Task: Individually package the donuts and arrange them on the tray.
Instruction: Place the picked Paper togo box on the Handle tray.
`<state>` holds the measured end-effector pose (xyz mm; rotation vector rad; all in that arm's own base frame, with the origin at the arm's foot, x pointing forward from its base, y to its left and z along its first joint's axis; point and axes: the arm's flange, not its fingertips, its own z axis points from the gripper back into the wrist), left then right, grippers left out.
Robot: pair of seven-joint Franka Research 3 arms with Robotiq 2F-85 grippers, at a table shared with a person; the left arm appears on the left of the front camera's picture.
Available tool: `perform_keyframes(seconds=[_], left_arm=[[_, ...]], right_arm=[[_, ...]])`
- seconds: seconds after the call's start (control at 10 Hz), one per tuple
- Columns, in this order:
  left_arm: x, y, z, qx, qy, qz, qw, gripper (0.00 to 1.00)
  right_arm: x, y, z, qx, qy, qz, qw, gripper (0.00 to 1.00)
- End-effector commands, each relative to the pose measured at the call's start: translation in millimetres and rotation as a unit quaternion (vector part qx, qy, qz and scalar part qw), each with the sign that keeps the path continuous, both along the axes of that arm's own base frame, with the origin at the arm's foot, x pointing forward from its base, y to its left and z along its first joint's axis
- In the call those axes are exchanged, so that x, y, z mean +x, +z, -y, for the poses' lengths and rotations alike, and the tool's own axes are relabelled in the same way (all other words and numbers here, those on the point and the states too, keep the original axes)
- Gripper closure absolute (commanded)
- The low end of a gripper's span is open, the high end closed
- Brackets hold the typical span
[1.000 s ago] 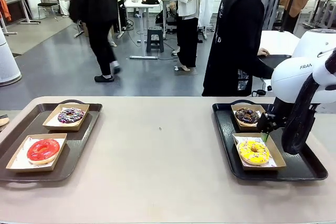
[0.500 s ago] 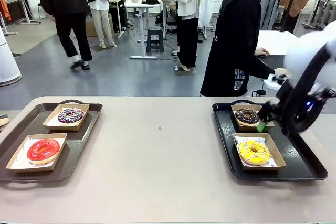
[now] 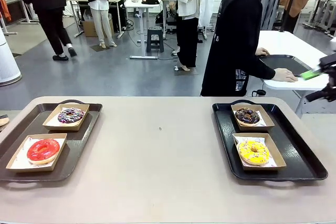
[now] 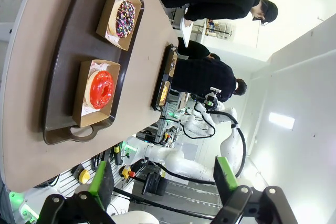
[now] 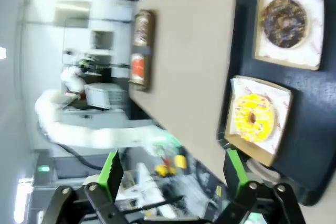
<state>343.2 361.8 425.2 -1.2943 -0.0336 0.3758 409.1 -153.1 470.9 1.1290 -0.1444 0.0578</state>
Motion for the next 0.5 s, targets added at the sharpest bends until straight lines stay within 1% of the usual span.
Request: perform_keyframes(seconds=[0.0, 0.1, 0.2, 0.3, 0.4], left_arm=[[-2, 3, 0, -0.001, -0.002, 0.001, 1.0, 0.0], [-2, 3, 0, -0.001, -0.002, 0.001, 1.0, 0.0], [-2, 3, 0, -0.001, -0.002, 0.001, 1.0, 0.0], [-2, 3, 0, -0.001, -0.002, 0.001, 1.0, 0.0], [-2, 3, 0, -0.001, -0.002, 0.001, 1.0, 0.0]], right_arm=[[6, -33, 48, 0.111, -0.014, -0.013, 0.994, 0.0], [-3, -49, 65, 0.128, -0.02, -0.013, 0.991, 0.0], [-11, -66, 80, 0.137, -0.023, -0.004, 0.99, 0.0], [-14, -84, 91, 0.138, -0.032, -0.004, 0.99, 0.0], [-14, -104, 99, 0.143, -0.042, -0.017, 0.989, 0.0]])
